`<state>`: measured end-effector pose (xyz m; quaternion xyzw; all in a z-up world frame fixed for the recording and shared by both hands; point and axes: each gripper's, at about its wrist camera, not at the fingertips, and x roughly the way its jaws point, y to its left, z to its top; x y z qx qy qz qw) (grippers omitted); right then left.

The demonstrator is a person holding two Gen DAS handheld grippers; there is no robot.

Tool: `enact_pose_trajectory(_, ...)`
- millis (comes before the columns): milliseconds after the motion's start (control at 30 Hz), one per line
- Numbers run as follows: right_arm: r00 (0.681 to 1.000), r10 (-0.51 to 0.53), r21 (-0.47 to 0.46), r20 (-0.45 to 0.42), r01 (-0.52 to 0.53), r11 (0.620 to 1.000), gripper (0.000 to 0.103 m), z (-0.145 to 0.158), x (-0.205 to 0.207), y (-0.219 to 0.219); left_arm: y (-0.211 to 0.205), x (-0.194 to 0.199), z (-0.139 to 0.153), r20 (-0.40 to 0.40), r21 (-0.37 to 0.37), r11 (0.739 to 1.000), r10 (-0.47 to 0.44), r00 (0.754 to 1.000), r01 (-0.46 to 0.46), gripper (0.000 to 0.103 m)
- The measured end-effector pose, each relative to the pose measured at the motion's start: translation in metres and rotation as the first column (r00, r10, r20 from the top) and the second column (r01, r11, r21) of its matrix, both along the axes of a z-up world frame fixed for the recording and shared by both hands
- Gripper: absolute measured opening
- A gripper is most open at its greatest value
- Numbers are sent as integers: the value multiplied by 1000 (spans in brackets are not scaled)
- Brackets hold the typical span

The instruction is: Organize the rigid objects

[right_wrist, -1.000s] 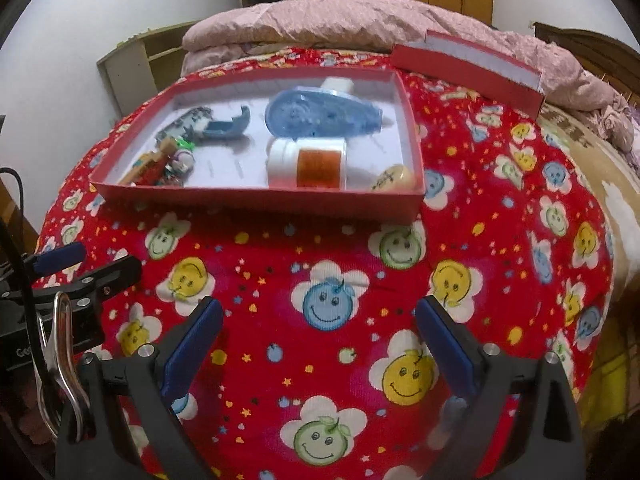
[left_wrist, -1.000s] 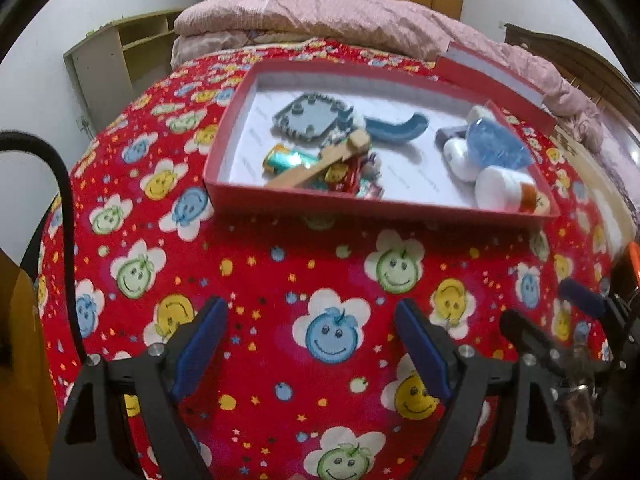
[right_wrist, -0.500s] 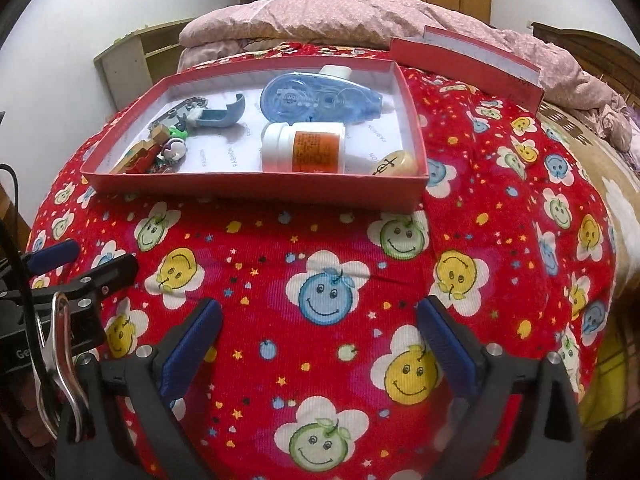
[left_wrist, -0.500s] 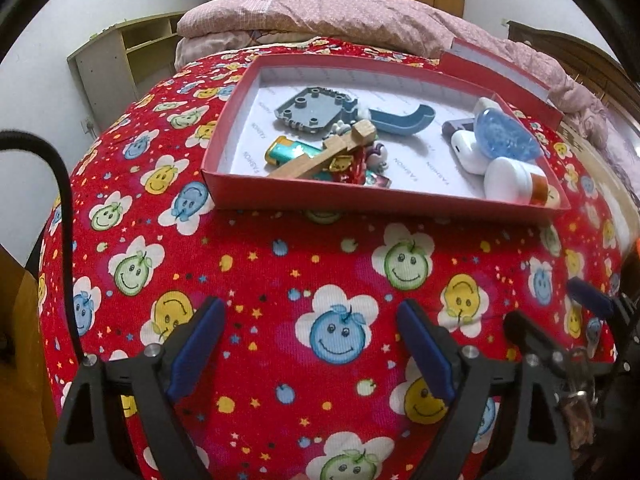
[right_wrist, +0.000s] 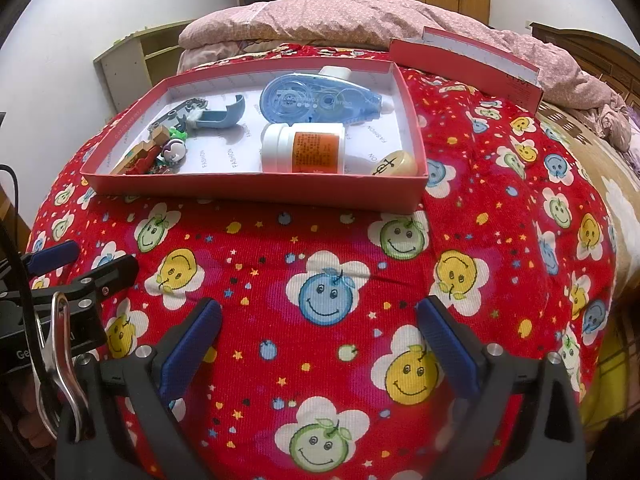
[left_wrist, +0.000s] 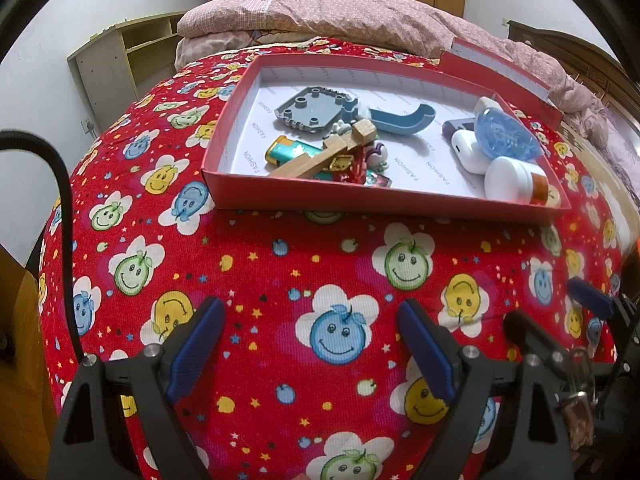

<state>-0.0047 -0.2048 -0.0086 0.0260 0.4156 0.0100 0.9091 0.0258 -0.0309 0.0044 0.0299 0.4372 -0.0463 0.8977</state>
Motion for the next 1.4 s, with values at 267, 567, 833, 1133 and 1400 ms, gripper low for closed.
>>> enact_pose_trajectory(267,1000,0,0,0,0,1000,101,0,0,0,0,0,0,0,0,1000,0,1000,0,91)
enact_pose_trajectory(567,1000,0,0,1,0,1000,101,0,0,0,0,0,0,0,0,1000,0,1000,0,91)
enact_pose_trajectory(833,1000,0,0,1,0,1000,101,0,0,0,0,0,0,0,0,1000,0,1000,0,92)
enact_pose_trajectory(1133,1000,0,1,1,0,1000,102,-1,0,0,0,0,0,0,0,1000,0,1000,0,92)
enact_pose_trajectory(1400,1000,0,1,2,0,1000,102,-1,0,0,0,0,0,0,1,1000,0,1000,0,92)
